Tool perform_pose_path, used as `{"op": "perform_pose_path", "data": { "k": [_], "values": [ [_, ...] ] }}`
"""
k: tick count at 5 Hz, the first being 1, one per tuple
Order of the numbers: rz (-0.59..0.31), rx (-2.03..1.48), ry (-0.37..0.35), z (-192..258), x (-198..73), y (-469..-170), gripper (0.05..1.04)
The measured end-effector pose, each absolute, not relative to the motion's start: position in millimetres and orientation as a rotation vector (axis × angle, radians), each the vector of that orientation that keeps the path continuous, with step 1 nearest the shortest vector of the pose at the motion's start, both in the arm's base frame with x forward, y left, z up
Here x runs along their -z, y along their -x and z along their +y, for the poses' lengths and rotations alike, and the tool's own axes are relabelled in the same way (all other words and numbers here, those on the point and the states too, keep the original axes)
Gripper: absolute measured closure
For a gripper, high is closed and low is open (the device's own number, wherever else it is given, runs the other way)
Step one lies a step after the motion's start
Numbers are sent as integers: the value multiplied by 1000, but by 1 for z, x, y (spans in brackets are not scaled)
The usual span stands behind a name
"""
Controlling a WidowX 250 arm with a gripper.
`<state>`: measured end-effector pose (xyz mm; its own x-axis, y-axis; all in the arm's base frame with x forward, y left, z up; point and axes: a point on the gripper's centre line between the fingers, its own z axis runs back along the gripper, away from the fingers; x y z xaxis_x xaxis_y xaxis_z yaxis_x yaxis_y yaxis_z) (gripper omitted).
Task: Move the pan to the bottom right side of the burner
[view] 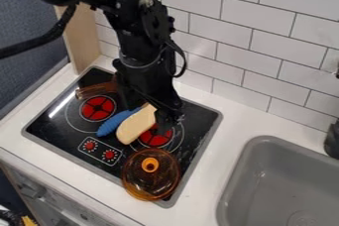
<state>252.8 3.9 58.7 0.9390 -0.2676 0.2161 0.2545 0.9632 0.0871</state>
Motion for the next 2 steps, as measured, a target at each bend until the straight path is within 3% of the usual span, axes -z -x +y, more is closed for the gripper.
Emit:
{"op": "perform_pose_path", "data": {
  "k": [2],
  "values": [
    [-179, 216, -68, 15, -47, -263, 83]
  ]
}}
